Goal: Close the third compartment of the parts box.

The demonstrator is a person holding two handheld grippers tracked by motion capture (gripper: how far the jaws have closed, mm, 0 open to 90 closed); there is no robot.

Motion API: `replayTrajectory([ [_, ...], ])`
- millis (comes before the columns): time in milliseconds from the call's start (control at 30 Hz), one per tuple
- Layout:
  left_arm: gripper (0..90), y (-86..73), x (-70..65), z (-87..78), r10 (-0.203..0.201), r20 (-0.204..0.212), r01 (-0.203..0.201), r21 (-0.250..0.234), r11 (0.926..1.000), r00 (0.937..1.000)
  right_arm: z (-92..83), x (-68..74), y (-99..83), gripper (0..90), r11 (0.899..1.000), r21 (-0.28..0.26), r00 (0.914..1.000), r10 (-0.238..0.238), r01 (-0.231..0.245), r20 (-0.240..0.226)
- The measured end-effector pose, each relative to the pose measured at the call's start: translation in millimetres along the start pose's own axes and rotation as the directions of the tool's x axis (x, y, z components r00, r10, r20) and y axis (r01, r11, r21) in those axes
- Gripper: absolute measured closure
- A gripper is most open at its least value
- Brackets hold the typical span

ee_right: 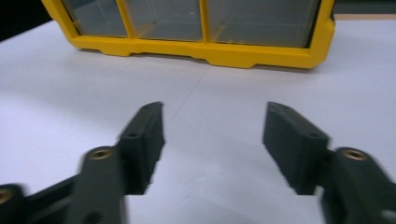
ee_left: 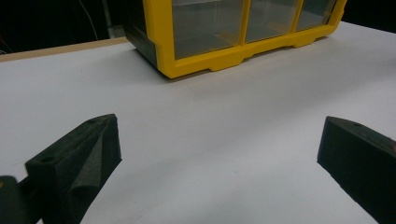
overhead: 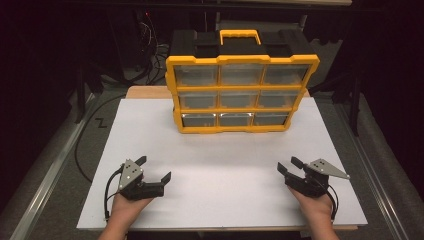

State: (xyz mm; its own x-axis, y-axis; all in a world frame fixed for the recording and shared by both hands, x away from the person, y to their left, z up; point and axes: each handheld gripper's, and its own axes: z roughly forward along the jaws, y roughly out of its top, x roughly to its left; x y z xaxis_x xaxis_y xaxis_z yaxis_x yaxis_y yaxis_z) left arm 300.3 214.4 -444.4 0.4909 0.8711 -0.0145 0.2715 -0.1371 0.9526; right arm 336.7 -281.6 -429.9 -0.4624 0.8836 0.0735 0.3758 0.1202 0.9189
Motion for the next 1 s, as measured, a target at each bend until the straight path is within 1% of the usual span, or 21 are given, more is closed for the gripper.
replayTrajectory([
  [67,0.5,0.0,0.1,-0.2,-0.001,0.001,0.001,0.001,1.0,1.0,0.6,0.4,0.1,27.7,1.0,-0.007,1.0,-0.004,0.004,-0.003],
  [133,0.5,-0.1,0.2,0.0,-0.005,0.002,0.005,0.003,1.0,1.0,2.3,0.2,-0.1,18.1,1.0,0.004,0.9998,0.013,-0.013,-0.014],
  [167,0.5,-0.2,0.1,0.2,-0.007,0.002,0.007,0.006,1.0,1.0,3.2,0.5,-0.3,14.9,1.0,0.013,0.9997,0.02,-0.019,-0.011],
  [200,0.5,-0.2,-0.2,0.3,-0.007,0.002,0.007,0.006,1.0,1.0,3.8,0.7,-0.5,12.6,1.0,0.017,0.9998,0.017,-0.017,-0.006],
  [267,0.5,0.1,-0.7,-0.4,-0.003,0.004,0.003,0.005,1.0,1.0,3.2,2.4,0.0,1.2,1.0,0.003,0.9998,0.013,-0.013,0.018],
  [300,0.5,0.2,-0.8,-1.0,-0.004,0.003,0.004,0.003,1.0,1.0,2.3,3.6,0.9,0.6,1.0,-0.006,0.9993,0.015,-0.015,0.035],
  [333,0.5,0.3,-0.8,-1.7,-0.004,0.0,0.004,0.002,1.0,1.0,-0.5,4.9,1.9,0.6,1.0,-0.017,0.9989,0.024,-0.023,0.04],
  [400,0.5,0.3,-0.5,-2.4,-0.008,-0.002,0.008,0.002,1.0,1.0,-9.2,8.8,4.9,0.5,0.996,-0.078,0.9986,0.036,-0.033,0.039],
  [433,0.4,0.1,-0.2,-2.2,-0.009,-0.003,0.009,0.003,1.0,1.0,-13.3,11.0,6.3,0.6,0.994,-0.105,0.9988,0.027,-0.022,0.04],
  [500,0.5,-0.5,0.4,-0.8,-0.008,-0.005,0.008,0.011,0.9999,1.0,-16.9,14.1,6.9,0.5,0.992,-0.128,0.9992,-0.002,0.007,0.04],
  [533,0.5,-0.6,0.6,-0.1,-0.008,-0.005,0.008,0.016,0.9998,1.0,-15.9,14.1,6.0,0.6,0.992,-0.125,0.999,-0.015,0.02,0.041],
  [600,0.5,-0.8,0.1,0.8,-0.011,-0.009,0.011,0.02,0.9997,0.9999,-10.5,11.7,3.0,0.6,0.995,-0.099,0.9987,-0.016,0.021,0.049],
  [633,0.5,-0.7,-0.3,0.7,-0.012,-0.011,0.013,0.022,0.9997,0.9999,-7.9,10.0,1.5,0.6,0.996,-0.084,0.9991,-0.002,0.006,0.042],
  [667,0.4,-0.4,-0.3,0.2,-0.019,-0.012,0.02,0.022,0.9996,0.9997,-6.7,8.4,0.9,0.6,0.997,-0.08,0.9994,0.023,-0.021,0.025],
  [700,0.4,0.1,-0.1,-0.4,-0.035,-0.01,0.035,0.018,0.9992,0.9993,-7.4,7.7,1.2,0.6,0.995,-0.09,0.9989,0.044,-0.042,0.014],
  [733,0.4,0.5,0.2,-1.2,-0.046,-0.01,0.046,0.013,0.9989,0.9989,-8.7,7.7,1.9,0.6,0.993,-0.104,0.9987,0.049,-0.048,0.011],
  [833,0.4,0.2,0.0,-1.1,-0.037,-0.02,0.037,0.019,0.9991,0.9991,-10.6,7.8,2.5,0.6,0.993,-0.115,0.9993,0.028,-0.025,0.024],
  [867,0.4,0.2,0.0,-1.1,-0.037,-0.02,0.037,0.019,0.9991,0.9991,-10.1,7.2,2.0,0.6,0.994,-0.107,0.9993,0.026,-0.023,0.027],
  [900,0.4,-0.4,0.2,-0.1,-0.032,-0.023,0.032,0.03,0.999,0.9992,-9.7,6.7,1.5,0.6,0.994,-0.103,0.9991,0.031,-0.028,0.03],
  [1000,0.4,-0.3,-0.6,-0.1,-0.027,-0.025,0.028,0.03,0.9992,0.9993,-9.8,6.0,1.6,0.6,0.994,-0.106,0.9989,0.033,-0.03,0.034],
])
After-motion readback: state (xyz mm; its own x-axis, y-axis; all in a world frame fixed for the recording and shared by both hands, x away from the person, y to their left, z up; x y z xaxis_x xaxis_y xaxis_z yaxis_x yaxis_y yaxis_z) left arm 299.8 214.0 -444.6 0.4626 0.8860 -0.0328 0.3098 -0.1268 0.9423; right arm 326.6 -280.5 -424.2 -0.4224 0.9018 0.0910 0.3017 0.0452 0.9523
